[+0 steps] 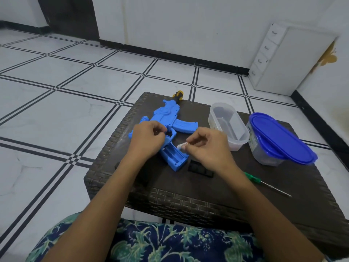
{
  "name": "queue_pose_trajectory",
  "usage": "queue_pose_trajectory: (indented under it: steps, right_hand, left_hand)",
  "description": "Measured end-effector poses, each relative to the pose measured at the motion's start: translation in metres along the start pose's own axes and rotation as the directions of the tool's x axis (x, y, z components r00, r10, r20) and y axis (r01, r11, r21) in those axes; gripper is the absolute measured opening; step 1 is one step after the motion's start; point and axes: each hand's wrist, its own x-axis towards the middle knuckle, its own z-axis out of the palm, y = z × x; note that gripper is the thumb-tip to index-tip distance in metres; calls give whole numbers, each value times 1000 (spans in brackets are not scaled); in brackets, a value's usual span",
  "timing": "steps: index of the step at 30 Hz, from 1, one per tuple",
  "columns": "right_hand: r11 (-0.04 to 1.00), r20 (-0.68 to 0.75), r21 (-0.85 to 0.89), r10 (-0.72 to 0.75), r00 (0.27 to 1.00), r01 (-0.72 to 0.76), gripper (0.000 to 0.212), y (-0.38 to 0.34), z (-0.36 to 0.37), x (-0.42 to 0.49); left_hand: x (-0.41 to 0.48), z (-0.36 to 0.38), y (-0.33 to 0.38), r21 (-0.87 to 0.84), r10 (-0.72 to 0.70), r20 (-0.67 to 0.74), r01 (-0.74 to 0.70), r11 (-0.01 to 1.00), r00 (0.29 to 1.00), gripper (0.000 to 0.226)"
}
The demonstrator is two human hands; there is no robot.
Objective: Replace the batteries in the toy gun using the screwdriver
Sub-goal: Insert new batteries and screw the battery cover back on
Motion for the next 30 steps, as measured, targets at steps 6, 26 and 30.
queue_pose_trajectory:
  steps: [6,26,30]
  right_hand:
    - [998,87,-47,-37,996,41,19,-9,3,-5]
    - [931,180,-353,160,970,-88,16,-15,17,0]
    - [923,33,-326,226,974,-204,25,-11,35,5]
  left_hand:
    - [1,-2,0,-12,-10,24,11,1000,1000,22]
    - [-2,-2,2,-15,-39,54,39,999,998,24]
    - [-2,1,2,-28,-52,61,54,998,997,25]
